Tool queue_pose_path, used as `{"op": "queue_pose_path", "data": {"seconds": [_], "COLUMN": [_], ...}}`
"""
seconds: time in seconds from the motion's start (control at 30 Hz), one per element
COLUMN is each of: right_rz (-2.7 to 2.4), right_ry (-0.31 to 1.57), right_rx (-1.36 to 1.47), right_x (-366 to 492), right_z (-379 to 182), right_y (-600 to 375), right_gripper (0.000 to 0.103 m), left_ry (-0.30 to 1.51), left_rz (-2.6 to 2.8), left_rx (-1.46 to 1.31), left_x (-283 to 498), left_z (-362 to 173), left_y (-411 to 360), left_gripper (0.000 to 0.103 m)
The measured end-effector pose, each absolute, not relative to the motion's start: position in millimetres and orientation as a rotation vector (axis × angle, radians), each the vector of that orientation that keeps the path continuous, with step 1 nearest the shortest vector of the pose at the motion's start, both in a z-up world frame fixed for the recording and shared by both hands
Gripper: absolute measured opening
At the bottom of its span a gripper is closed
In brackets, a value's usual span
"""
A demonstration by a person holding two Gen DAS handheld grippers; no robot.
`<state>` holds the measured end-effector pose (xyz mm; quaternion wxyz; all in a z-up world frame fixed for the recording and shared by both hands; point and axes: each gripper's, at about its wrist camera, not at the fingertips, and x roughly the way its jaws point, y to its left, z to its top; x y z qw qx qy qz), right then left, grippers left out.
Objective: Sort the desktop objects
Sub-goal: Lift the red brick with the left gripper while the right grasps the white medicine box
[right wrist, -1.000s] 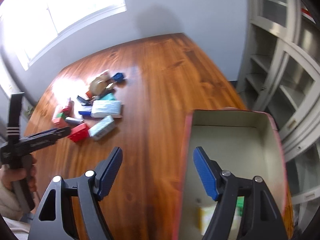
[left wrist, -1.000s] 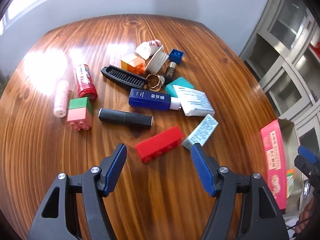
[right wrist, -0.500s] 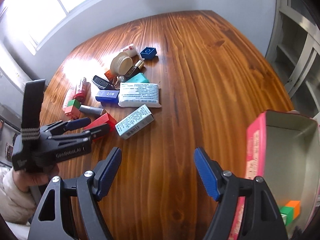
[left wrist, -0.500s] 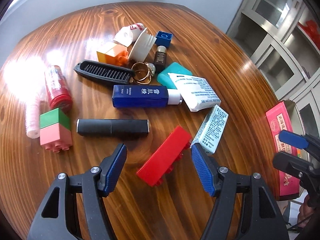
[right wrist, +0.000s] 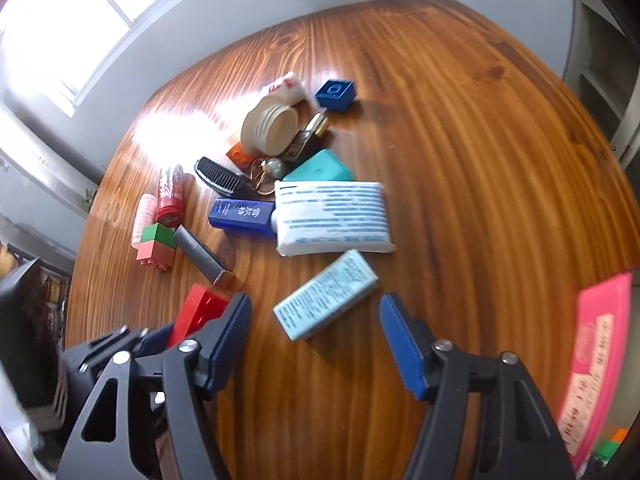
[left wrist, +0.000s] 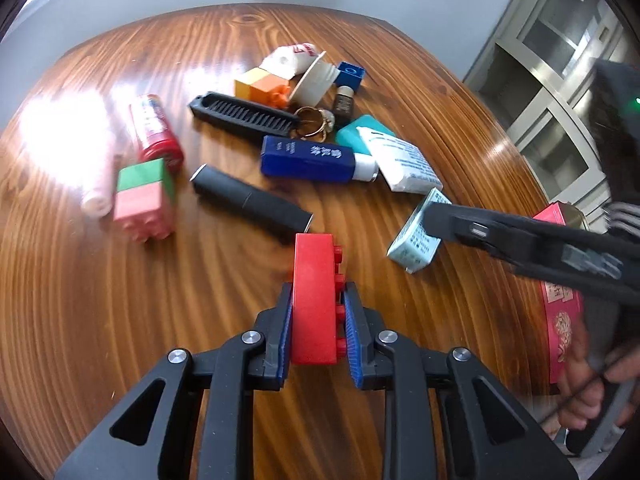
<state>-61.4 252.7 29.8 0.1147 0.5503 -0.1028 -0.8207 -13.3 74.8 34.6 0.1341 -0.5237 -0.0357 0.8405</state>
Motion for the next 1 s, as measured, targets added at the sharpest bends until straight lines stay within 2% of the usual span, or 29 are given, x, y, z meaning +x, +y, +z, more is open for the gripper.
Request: {"op": "queue_pose_path", "data": {"seconds": [0.23, 0.33, 0.43, 0.5, 0.57, 1.0], "right_rz": [-2.418, -2.421, -2.402, -2.398, -2.389, -2.325], "right_ry": [-0.171, -0.066, -0.040, -0.014, 0.003, -0.066], "right_rx": [1.669, 1.654, 1.627, 1.614, 1.607, 1.471], "right_x": [-80.5, -79.9, -74.2, -69.2, -63.2, -15.2], "right_z": [10.8, 10.7, 12.1, 13.7, 15.4, 53.7], "right_y": [232.6, 223.4, 220.9, 219.8, 220.1, 248.1], "right_gripper": [0.058, 0.049, 0.040, 0.031, 0.028, 0.027], "left_ry": [-0.127, -0.154, -0.165, -0.170, -0.173, -0.234], "left_rz": [2.500, 2.532, 2.554, 2.567, 2.578, 2.739], "left_rx": [-1.501, -1.503, -1.500, -1.495, -1.488, -1.457], "left_x": [0.4, 8.3, 11.4, 16.1, 20.2, 69.6], "left_z": [44.2, 47.9, 51.2, 54.2, 56.9, 77.4], "left_y": [62.0, 53.9, 52.2, 51.5, 51.5, 57.2], "left_gripper": [0.025, 0.025, 0.025, 0.025, 0.025, 0.025]}}
